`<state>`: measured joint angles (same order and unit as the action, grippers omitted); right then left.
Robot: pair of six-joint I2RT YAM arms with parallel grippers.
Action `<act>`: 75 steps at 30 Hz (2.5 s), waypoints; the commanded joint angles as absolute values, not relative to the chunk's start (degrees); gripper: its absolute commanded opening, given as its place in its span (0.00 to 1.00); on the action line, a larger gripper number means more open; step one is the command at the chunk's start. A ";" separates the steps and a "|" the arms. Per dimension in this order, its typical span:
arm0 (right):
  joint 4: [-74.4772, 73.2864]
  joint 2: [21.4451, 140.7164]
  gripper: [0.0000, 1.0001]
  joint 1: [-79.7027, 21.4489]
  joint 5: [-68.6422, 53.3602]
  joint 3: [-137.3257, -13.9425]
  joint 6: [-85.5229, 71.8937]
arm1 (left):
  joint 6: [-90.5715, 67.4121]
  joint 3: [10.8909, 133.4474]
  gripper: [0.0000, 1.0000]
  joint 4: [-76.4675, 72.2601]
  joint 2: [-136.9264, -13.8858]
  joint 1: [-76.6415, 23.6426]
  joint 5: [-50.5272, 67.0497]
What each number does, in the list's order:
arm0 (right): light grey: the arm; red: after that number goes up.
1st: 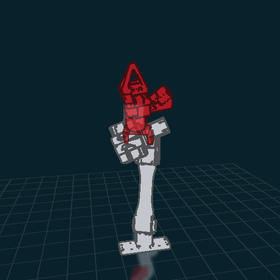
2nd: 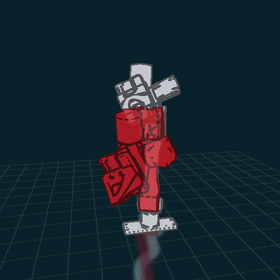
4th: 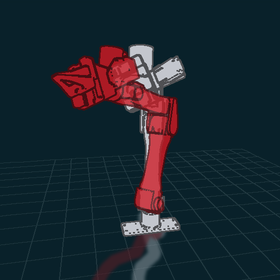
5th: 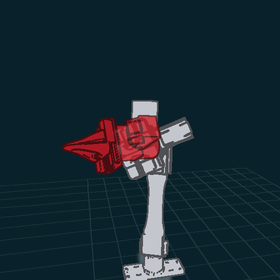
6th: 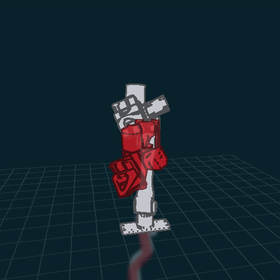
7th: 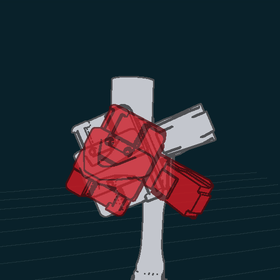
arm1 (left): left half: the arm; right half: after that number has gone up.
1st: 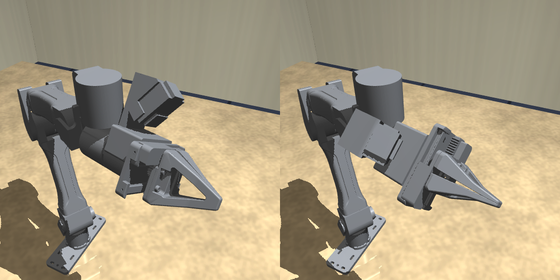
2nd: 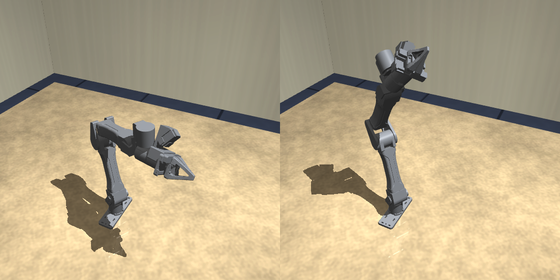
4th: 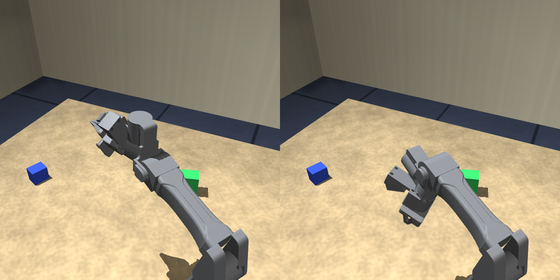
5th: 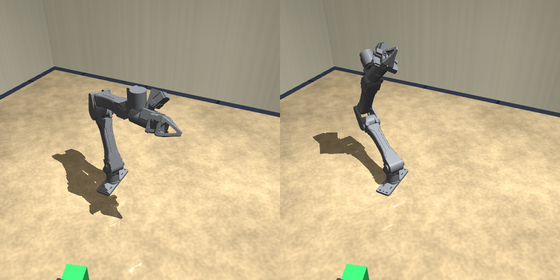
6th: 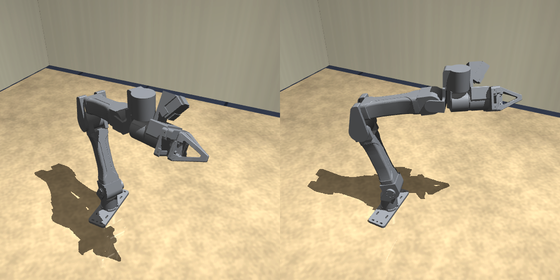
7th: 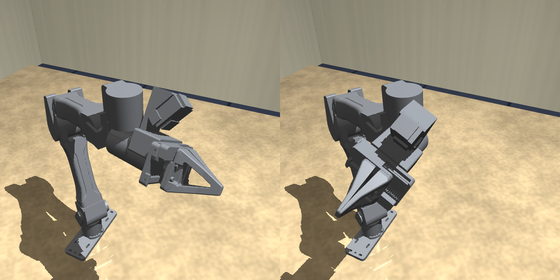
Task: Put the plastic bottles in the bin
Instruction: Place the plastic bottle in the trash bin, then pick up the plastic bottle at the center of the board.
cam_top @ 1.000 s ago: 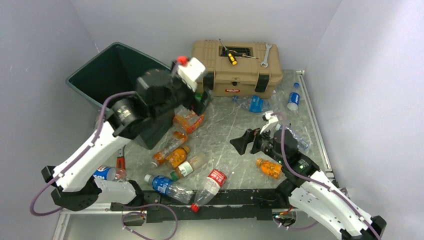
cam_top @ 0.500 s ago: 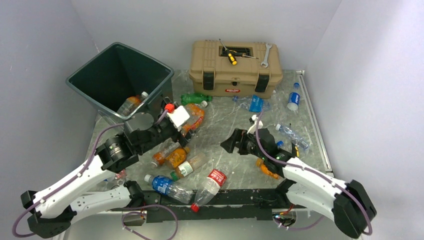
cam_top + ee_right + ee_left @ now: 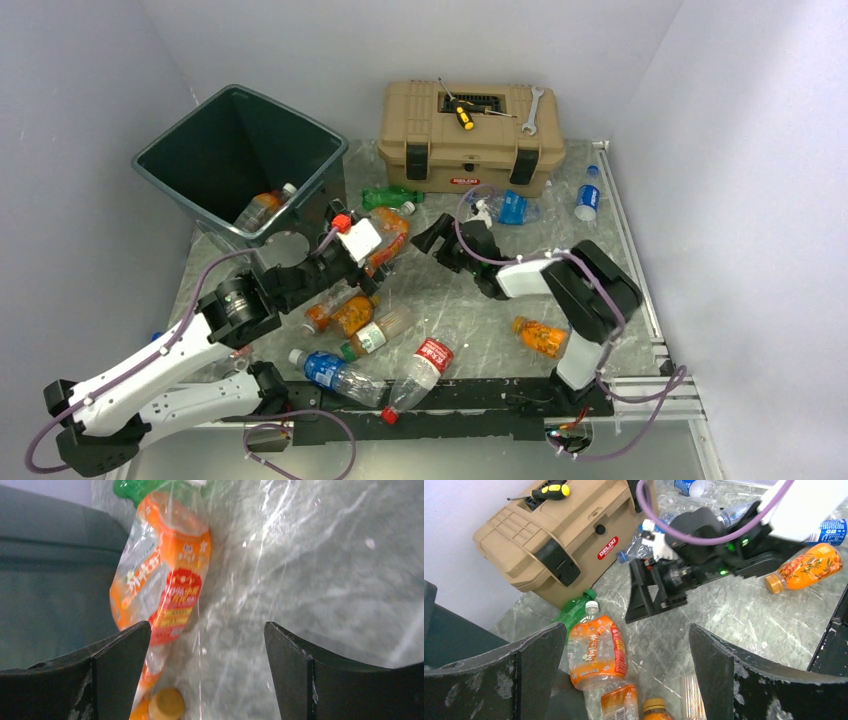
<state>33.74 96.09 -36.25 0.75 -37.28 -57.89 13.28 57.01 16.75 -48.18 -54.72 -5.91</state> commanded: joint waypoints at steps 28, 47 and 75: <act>48.61 119.71 0.47 -38.23 -3.78 -50.89 -72.78 | 14.41 57.11 0.97 13.98 -47.00 -55.28 -8.30; 43.81 85.02 0.00 -34.28 -4.05 -28.50 -52.58 | 13.13 55.66 0.98 11.66 -48.57 -55.36 -6.86; 4.93 30.28 0.00 -37.95 -20.09 -25.43 -22.51 | -19.60 85.93 0.94 22.20 -72.36 -55.21 10.53</act>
